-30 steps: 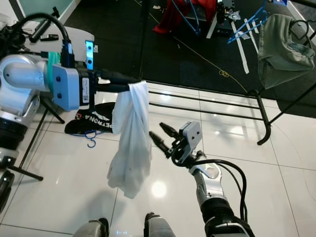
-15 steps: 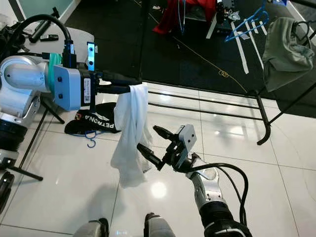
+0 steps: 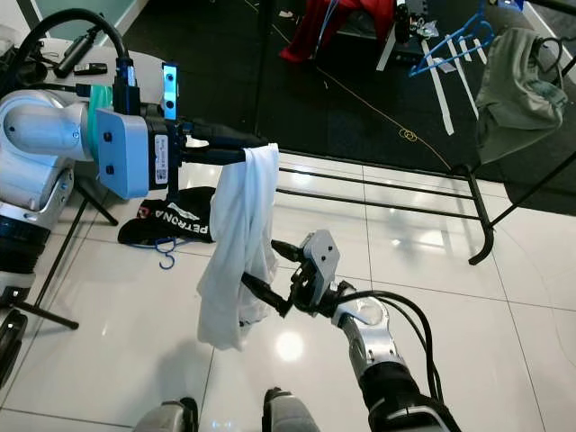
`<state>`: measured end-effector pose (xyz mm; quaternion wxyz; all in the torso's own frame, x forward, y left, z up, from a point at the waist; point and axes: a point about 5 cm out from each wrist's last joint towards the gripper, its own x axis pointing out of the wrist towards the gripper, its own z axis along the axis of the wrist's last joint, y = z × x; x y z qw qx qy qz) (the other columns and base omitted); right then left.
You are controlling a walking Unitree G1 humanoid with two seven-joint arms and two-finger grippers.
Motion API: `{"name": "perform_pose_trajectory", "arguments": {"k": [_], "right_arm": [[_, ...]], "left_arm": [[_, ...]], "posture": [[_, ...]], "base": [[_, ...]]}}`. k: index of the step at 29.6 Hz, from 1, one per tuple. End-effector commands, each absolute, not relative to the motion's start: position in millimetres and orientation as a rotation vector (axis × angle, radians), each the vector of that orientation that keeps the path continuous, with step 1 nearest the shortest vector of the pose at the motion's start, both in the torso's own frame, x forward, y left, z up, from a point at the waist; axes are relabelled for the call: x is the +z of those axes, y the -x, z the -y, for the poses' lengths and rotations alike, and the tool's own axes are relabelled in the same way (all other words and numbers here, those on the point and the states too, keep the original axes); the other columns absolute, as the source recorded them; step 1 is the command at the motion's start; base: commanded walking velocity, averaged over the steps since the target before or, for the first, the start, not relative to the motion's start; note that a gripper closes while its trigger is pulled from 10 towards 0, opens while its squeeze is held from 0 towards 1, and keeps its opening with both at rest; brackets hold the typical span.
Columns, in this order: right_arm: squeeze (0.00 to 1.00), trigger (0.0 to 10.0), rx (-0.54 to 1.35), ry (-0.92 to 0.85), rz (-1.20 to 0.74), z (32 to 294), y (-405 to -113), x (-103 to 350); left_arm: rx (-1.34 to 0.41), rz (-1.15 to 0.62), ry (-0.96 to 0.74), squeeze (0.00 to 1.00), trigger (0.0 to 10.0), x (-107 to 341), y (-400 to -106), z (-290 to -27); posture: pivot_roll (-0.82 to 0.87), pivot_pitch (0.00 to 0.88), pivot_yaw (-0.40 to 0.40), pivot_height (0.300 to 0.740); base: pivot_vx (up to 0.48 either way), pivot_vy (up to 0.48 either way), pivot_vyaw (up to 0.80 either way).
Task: Hang hanger
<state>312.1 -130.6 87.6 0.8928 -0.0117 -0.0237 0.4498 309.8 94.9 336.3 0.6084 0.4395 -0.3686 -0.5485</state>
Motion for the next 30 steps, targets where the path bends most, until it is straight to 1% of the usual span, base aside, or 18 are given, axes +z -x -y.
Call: {"name": "perform_pose_trajectory", "arguments": {"k": [1,3,4,5,7,8,17,26,30], "right_arm": [[0.00,10.0,0.914,0.023,0.016,135.2,-311.1,82.1],[0.00,10.0,0.911,0.021,0.017,135.4,-312.8,83.8],[0.00,4.8,0.909,0.016,0.021,135.5,-315.0,86.2],[0.00,3.4,0.909,0.013,0.024,135.5,-316.4,87.8],[0.00,3.4,0.909,0.013,0.024,135.5,-316.4,87.8],[0.00,0.0,0.913,0.009,0.026,135.4,-317.2,88.7],[0.00,0.0,0.956,-0.006,0.004,134.9,-314.4,84.7],[0.00,0.0,0.915,-0.022,0.016,140.3,-315.9,85.8],[0.00,0.0,0.885,-0.043,0.047,144.9,-317.7,92.4]], "left_arm": [[-1.266,0.911,-1.016,0.00,0.0,346.9,-303.4,-91.6],[-1.266,0.912,-1.016,0.00,0.0,347.3,-303.2,-91.7],[-1.265,0.911,-1.016,0.00,0.0,347.6,-303.1,-91.8],[-1.264,0.911,-1.017,0.00,0.0,347.7,-303.2,-91.9],[-1.264,0.911,-1.017,0.00,0.0,347.7,-303.2,-91.9],[-1.263,0.911,-1.018,0.00,0.0,347.7,-303.2,-92.0],[-1.258,0.902,-1.022,0.00,0.0,348.0,-303.2,-92.7],[-1.252,0.877,-1.038,0.00,0.0,345.2,-305.4,-94.8],[-1.234,0.833,-1.075,0.00,0.0,338.2,-309.8,-100.8]], "posture": [[0.00,0.118,-0.043,0.740],[0.00,0.118,-0.043,0.740],[0.00,0.119,-0.042,0.740],[0.00,0.118,-0.043,0.740],[0.00,0.118,-0.043,0.740],[0.00,0.118,-0.043,0.740],[0.00,0.117,-0.041,0.740],[0.00,0.113,-0.040,0.740],[0.00,0.110,-0.046,0.740]], "base": [[0.000,0.000,0.00],[0.000,0.000,0.00],[0.000,0.000,0.00],[0.000,0.000,0.00],[0.000,0.000,0.00],[0.000,0.000,0.00],[0.000,0.000,0.00],[0.000,0.000,0.00],[0.000,0.000,0.00]]}}
